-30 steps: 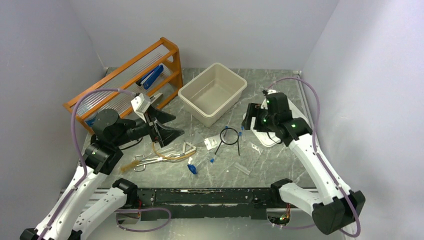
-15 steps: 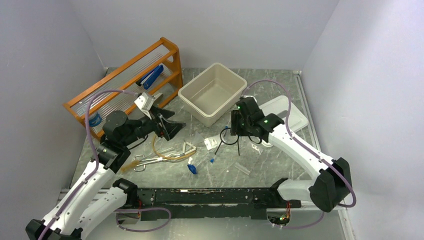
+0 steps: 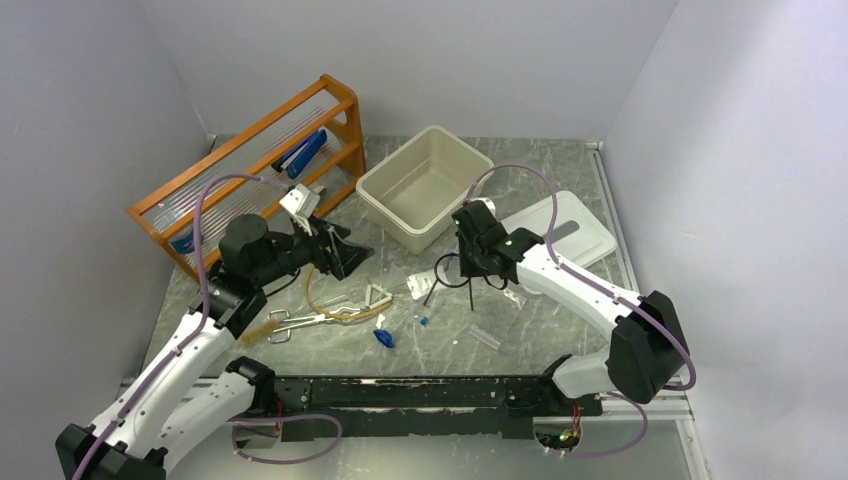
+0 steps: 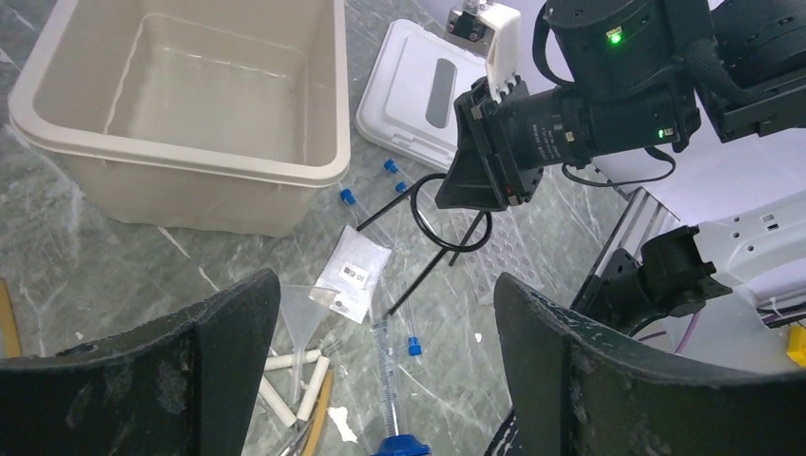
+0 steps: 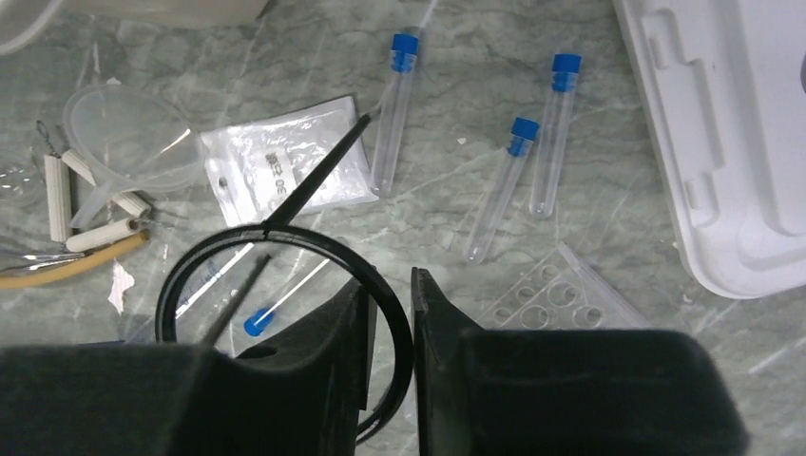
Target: Organize the chemistry lab equipment
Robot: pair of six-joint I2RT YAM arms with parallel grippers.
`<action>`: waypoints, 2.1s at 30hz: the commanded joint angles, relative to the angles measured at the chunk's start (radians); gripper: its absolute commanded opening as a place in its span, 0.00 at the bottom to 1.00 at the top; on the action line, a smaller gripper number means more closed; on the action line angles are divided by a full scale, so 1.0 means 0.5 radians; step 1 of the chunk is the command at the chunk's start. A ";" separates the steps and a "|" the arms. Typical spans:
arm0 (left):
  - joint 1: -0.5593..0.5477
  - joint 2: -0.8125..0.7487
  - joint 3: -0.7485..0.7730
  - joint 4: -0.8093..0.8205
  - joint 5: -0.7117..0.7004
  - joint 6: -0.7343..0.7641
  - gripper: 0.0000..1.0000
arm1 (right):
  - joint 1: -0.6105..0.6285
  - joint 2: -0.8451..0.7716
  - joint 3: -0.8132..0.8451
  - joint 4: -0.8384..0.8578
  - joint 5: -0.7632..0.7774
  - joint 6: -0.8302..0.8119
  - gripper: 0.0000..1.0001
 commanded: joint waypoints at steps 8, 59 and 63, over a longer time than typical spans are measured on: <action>0.017 -0.115 0.079 -0.086 -0.163 0.074 0.86 | 0.021 -0.116 0.010 0.121 -0.027 -0.101 0.02; 0.016 -0.026 0.236 -0.304 -0.815 0.055 0.88 | -0.475 1.417 1.759 0.421 -0.583 -0.085 0.00; 0.016 -0.013 0.214 -0.285 -0.827 0.057 0.88 | -0.557 1.420 1.614 0.637 -0.881 0.004 0.00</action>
